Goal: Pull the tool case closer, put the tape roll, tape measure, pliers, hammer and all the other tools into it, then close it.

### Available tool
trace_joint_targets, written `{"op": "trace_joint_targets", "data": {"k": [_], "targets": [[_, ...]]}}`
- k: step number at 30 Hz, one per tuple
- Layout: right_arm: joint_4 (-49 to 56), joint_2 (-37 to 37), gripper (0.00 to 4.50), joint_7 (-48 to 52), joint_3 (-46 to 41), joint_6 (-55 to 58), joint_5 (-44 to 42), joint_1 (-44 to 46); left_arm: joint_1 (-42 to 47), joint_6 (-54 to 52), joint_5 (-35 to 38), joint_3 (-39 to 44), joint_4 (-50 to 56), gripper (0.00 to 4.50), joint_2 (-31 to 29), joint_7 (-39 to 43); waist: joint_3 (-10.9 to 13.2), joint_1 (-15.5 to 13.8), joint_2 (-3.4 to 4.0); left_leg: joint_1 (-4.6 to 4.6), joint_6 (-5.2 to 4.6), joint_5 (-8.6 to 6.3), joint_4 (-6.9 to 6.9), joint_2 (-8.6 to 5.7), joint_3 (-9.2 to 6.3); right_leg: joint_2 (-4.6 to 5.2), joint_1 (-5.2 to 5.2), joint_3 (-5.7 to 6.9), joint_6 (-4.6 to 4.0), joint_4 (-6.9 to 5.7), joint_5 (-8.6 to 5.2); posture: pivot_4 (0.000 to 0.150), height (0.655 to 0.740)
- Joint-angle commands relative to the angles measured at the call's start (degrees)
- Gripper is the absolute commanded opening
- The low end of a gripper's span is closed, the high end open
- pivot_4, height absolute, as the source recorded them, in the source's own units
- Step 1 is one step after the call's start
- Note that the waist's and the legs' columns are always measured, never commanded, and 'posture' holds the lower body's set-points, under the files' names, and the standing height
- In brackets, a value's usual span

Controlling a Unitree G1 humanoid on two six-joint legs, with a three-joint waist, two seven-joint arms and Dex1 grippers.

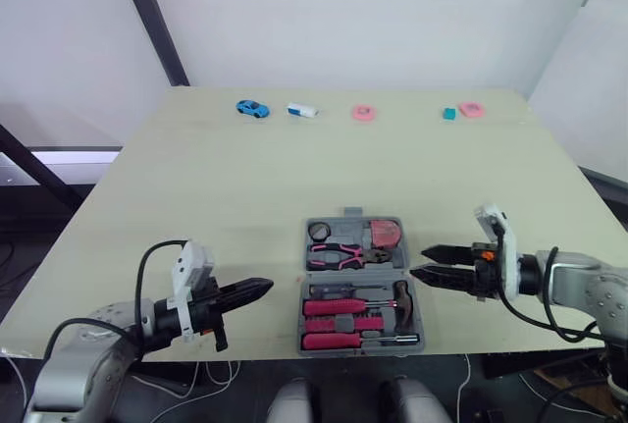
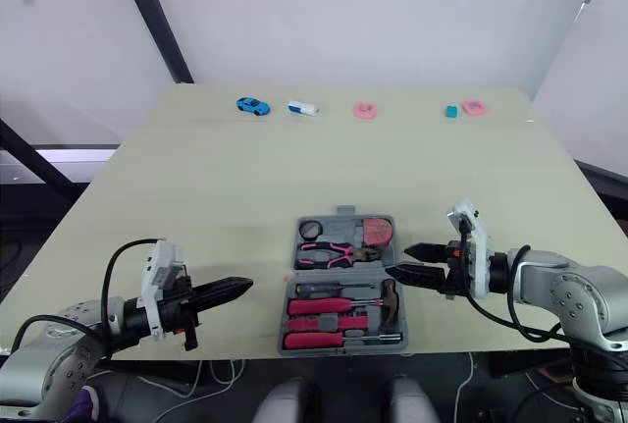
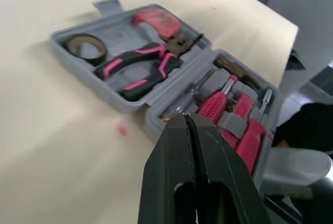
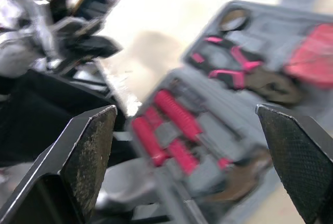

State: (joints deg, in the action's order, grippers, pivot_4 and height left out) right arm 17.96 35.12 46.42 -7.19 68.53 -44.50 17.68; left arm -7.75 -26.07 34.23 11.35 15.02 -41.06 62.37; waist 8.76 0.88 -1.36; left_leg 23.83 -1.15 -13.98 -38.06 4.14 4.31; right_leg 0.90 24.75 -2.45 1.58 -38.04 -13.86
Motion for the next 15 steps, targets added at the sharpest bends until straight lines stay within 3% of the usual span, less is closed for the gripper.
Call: {"op": "trace_joint_targets", "data": {"k": [1, 8, 15], "targets": [[-5.31, -0.99, 4.50, -1.03, 2.59, -3.65, 2.79, 3.73, 1.58, 5.43, -3.02, -3.63, -1.37, 0.07, 1.10, 2.11, 0.00, -0.02, 0.01, 0.00, 0.00, 0.00, 0.00, 0.00, 0.01, 0.00, 0.00, 0.00, 0.00, 0.00, 0.00, 0.150, 0.7400], [-24.04, -2.90, 4.50, 0.66, 11.18, -8.93, 11.25, 14.82, 9.63, 13.92, -10.79, -14.07, -11.54, 0.07, 4.31, 6.40, 0.00, -0.08, 0.01, 0.06, -0.01, 0.00, -0.02, -0.01, -0.02, -0.04, 0.00, 0.00, 0.03, 0.00, 0.03, 0.150, 0.7400], [-44.79, -6.69, 4.50, 6.84, 18.23, -16.01, 19.36, 24.88, 12.82, 21.17, -15.86, -19.26, -20.33, 0.07, 6.79, 9.09, 0.01, 0.07, 0.03, 0.06, -0.01, 0.00, -0.02, -0.01, 0.03, -0.06, 0.01, -0.03, 0.19, 0.00, 0.14, 0.150, 0.7400]]}}
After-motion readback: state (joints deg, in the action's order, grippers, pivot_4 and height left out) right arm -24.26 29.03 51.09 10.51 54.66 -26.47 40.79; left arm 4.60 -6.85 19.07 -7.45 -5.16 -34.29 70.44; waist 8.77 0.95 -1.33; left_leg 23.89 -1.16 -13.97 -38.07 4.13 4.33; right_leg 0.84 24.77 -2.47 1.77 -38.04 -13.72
